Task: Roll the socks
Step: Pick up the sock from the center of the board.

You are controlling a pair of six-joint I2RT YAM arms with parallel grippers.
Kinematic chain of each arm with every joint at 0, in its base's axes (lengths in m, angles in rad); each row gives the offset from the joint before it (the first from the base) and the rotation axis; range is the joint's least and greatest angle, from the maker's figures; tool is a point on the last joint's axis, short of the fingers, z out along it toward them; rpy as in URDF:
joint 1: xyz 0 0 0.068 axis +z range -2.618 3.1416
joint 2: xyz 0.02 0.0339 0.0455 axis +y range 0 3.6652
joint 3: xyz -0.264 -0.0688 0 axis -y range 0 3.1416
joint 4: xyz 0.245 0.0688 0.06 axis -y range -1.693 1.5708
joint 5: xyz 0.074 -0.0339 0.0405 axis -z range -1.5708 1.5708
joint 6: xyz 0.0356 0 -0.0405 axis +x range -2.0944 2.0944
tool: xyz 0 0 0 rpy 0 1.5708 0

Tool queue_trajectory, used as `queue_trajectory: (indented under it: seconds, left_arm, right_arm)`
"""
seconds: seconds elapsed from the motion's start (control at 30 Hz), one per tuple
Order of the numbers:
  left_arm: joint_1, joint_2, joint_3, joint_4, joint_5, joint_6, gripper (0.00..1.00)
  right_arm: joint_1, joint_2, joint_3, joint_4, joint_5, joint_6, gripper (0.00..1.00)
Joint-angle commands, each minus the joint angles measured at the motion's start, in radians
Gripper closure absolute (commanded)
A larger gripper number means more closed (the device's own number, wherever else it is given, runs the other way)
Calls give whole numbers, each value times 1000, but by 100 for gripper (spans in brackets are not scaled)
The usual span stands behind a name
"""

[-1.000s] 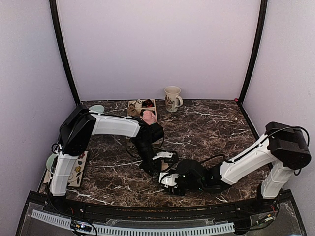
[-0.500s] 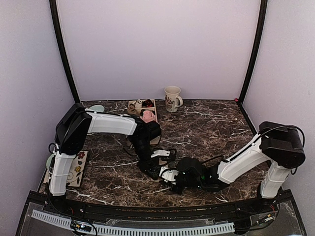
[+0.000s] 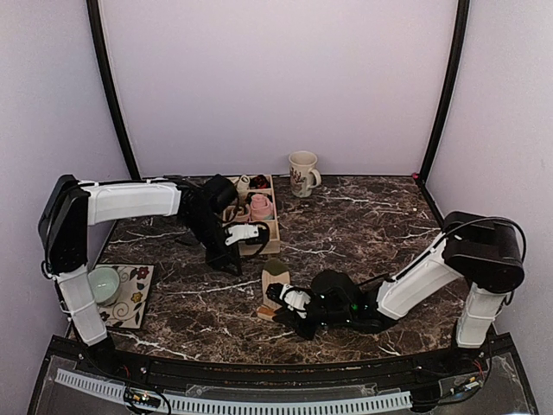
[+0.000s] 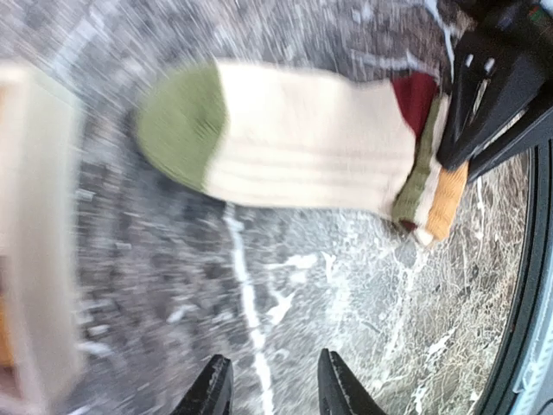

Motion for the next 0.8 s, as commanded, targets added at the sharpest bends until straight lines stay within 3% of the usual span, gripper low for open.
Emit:
queue_trajectory:
  seconds: [0.0, 0.17, 0.2, 0.23, 0.27, 0.3, 0.4, 0.6, 0.67, 0.77]
  left_arm:
    - [-9, -140, -10, 35, -86, 4, 63]
    - [-9, -324, -124, 137, -118, 82, 60]
    - [-4, -364, -161, 200, -176, 71, 51]
    - [21, -403, -218, 271, -222, 46, 23]
    - [42, -429, -240, 300, -246, 33, 5]
    - [64, -438, -243, 280, -228, 59, 2]
    - [66, -428, -221, 163, -206, 171, 1]
    - [-130, -623, -521, 387, -234, 374, 1]
    - [-215, -613, -569, 408, -227, 376, 6]
    - [-303, -517, -564, 432, -235, 346, 22]
  right_arm:
    - [-19, 126, -45, -300, -112, 86, 96]
    - [-62, 158, -48, -299, -183, 153, 98]
    - [-71, 161, -52, -296, -197, 166, 98]
    - [-75, 163, -57, -292, -208, 178, 98]
    - [-80, 164, -61, -289, -215, 190, 98]
    - [-83, 166, -62, -288, -224, 200, 99]
    - [-87, 162, -53, -293, -248, 243, 99]
    - [-107, 218, 6, -347, -331, 307, 99]
    - [-121, 237, 18, -341, -356, 343, 99]
    - [-138, 248, 15, -310, -390, 391, 99]
